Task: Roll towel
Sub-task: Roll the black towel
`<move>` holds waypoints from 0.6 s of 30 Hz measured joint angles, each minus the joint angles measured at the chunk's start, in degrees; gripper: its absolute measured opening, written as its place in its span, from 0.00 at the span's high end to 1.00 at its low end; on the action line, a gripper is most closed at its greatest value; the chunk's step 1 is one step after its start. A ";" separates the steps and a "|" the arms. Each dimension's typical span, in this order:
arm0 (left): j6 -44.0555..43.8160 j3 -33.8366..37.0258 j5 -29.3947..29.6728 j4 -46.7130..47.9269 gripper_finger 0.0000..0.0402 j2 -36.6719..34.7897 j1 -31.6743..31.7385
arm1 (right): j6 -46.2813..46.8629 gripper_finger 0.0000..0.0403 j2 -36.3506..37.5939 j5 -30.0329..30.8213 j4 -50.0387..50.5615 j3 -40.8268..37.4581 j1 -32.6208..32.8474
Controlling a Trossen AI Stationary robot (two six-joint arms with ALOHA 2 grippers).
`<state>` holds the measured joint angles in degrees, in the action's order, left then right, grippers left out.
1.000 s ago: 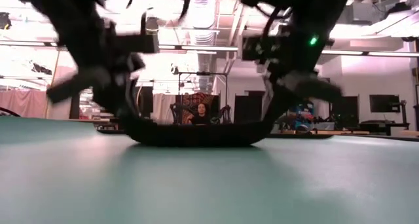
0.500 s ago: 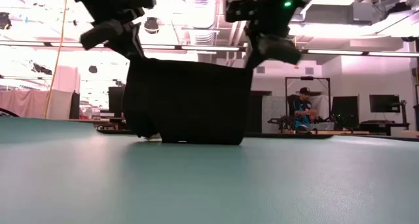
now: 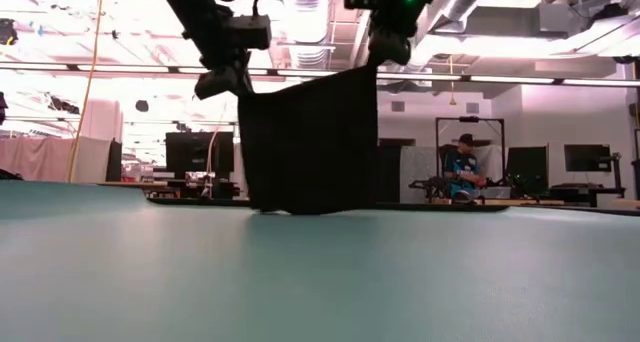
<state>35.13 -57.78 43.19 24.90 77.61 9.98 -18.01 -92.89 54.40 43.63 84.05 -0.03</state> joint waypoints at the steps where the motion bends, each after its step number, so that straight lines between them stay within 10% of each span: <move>1: 1.00 0.00 -0.50 -1.05 1.00 -0.48 0.48 | 0.39 1.00 0.68 -1.36 -0.06 0.00 -0.40; 18: -25.07 5.55 -19.25 8.64 1.00 -3.22 -15.20 | 28.03 1.00 -0.26 -14.03 0.61 -11.86 15.62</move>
<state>10.06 -52.23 23.93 33.54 74.40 -5.22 10.02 -93.15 40.37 44.24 72.19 15.59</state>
